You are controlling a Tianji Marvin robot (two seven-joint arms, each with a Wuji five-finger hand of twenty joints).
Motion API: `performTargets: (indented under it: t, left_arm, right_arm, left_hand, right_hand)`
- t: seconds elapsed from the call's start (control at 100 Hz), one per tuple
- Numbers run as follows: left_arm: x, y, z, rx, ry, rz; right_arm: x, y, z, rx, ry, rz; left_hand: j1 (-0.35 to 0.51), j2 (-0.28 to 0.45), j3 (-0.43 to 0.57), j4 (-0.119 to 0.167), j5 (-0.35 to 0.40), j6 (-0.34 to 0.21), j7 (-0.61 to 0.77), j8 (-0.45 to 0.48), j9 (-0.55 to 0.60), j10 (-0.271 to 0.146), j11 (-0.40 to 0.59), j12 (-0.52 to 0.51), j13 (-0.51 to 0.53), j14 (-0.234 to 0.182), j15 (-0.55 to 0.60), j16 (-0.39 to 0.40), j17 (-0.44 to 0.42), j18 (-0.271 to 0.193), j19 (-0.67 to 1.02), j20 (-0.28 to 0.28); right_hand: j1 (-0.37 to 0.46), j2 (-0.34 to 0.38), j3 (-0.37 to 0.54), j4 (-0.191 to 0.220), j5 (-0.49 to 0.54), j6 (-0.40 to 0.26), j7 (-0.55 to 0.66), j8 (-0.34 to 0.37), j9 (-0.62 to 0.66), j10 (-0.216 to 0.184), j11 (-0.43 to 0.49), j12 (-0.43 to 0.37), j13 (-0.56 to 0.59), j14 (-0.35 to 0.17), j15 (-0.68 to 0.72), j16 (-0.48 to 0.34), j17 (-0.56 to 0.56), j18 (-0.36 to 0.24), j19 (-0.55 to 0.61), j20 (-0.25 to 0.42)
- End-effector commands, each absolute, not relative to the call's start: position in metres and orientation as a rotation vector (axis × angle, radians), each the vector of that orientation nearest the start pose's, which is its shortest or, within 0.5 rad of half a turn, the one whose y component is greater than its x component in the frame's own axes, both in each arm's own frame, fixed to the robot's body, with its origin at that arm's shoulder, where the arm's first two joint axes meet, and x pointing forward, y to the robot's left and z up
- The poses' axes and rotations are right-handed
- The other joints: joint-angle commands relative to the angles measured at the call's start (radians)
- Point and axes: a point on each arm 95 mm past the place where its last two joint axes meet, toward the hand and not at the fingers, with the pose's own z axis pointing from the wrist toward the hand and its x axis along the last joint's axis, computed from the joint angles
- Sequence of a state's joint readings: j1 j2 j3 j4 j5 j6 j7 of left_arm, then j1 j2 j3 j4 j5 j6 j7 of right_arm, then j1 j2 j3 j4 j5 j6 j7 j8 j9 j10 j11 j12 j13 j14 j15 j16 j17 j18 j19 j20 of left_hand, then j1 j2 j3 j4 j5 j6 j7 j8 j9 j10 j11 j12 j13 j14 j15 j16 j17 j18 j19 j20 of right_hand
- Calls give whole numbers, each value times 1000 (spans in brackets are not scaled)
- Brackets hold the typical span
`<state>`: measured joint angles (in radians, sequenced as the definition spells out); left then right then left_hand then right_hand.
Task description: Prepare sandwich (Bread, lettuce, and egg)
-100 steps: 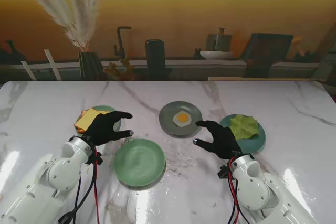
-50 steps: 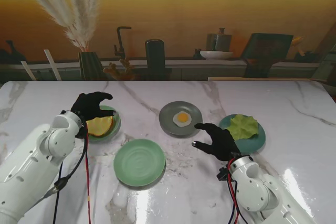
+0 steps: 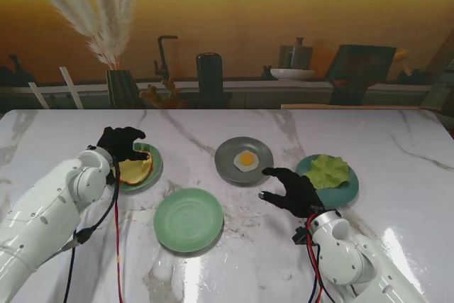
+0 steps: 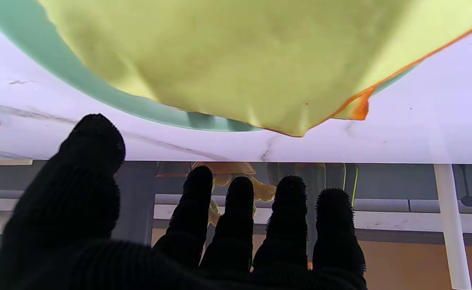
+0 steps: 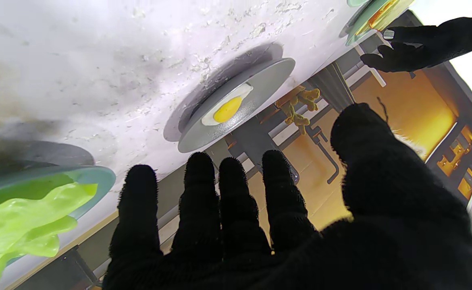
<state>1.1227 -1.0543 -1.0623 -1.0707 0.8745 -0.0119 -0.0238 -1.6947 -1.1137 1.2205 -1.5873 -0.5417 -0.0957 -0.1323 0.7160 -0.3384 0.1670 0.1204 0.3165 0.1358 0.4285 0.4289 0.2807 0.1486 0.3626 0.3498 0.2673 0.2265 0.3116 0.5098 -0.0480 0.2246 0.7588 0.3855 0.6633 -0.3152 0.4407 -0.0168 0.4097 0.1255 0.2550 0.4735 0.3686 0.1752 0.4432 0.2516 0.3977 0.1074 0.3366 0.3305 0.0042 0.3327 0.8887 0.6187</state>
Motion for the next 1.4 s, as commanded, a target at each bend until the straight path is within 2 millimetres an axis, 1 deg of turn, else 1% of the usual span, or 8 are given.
performTargets:
  t: [0.0,0.28,0.64,0.7,0.82,0.98,1.1,1.39]
  left_arm:
    - [517,91,-333,-1333,1493,-1170]
    - [512,98,-348,-1306,1524,-1094]
    - [500,108,-363,-1348,1489,-1032]
    - [499,109,-365,-1352,1488,-1027]
    - [498,110,-368,-1351,1488,-1008]
    - [498,110,-372,-1368,1484,-985]
    - [498,109,-373,-1374,1482,-972]
    - [499,109,-378,-1392,1488,-943]
  right_arm:
    - [358,8,-365,-2159,-1543,-2323]
    - [358,7,-366,-2169,-1544,-2307]
    - [358,8,-366,-2165,-1554,-2299]
    - [358,8,-366,-2164,-1555,-2298]
    - [357,8,-367,-2163,-1557,-2295]
    - [357,8,-367,-2165,-1563,-2291]
    - [357,7,-367,-2170,-1564,-2287]
    - [357,6,-368,-2180,-1565,-2272]
  left_hand:
    - [2,-21,21,-28,-50,16,-9,3,-24,3,-4,18,-18,-14,-4,13,-22,-11,-11,-8]
    - [-1,-57,39,-29,-72,42,-20,-7,-43,1,12,30,-25,-17,6,23,-23,-10,-13,-11]
    - [-7,-70,83,-35,-59,58,1,0,-30,3,38,56,-10,-12,40,54,-12,-7,26,8]
    - [-9,-75,97,-36,-57,60,13,9,-21,6,54,75,-2,-10,62,78,-3,-2,52,27]
    - [-8,-95,140,-36,-60,64,68,61,-6,2,97,134,25,-3,135,157,25,11,144,123]
    - [2,-118,183,-26,-46,76,99,84,14,7,119,155,45,4,173,182,49,5,163,150]
    - [6,-149,254,-21,-42,88,155,129,49,5,168,190,81,11,247,228,86,2,225,196]
    - [24,-248,446,-15,-63,70,326,287,110,-12,312,301,141,7,438,357,178,-5,348,329]
  right_hand:
    - [28,30,-27,14,21,-8,1,8,19,-9,-14,11,9,-9,-4,-1,-12,4,15,3]
    - [35,29,-25,15,25,-6,3,8,22,-9,-15,11,11,-9,-4,0,-12,4,15,3]
    - [38,29,-23,17,27,-8,5,7,24,-11,-16,12,13,-11,-6,0,-12,4,15,3]
    - [38,29,-23,17,27,-11,4,7,23,-12,-17,11,11,-9,-6,0,-12,4,15,3]
    - [37,29,-24,17,30,-10,6,7,23,-11,-17,11,12,-10,-6,0,-12,4,15,3]
    - [37,27,-24,16,35,-9,7,7,27,-10,-18,11,14,-9,-7,0,-12,4,15,3]
    - [38,28,-23,16,36,-9,7,6,28,-11,-19,11,15,-9,-7,0,-12,4,15,3]
    - [39,26,-22,17,37,-9,7,5,31,-10,-21,11,17,-9,-8,0,-12,4,15,3]
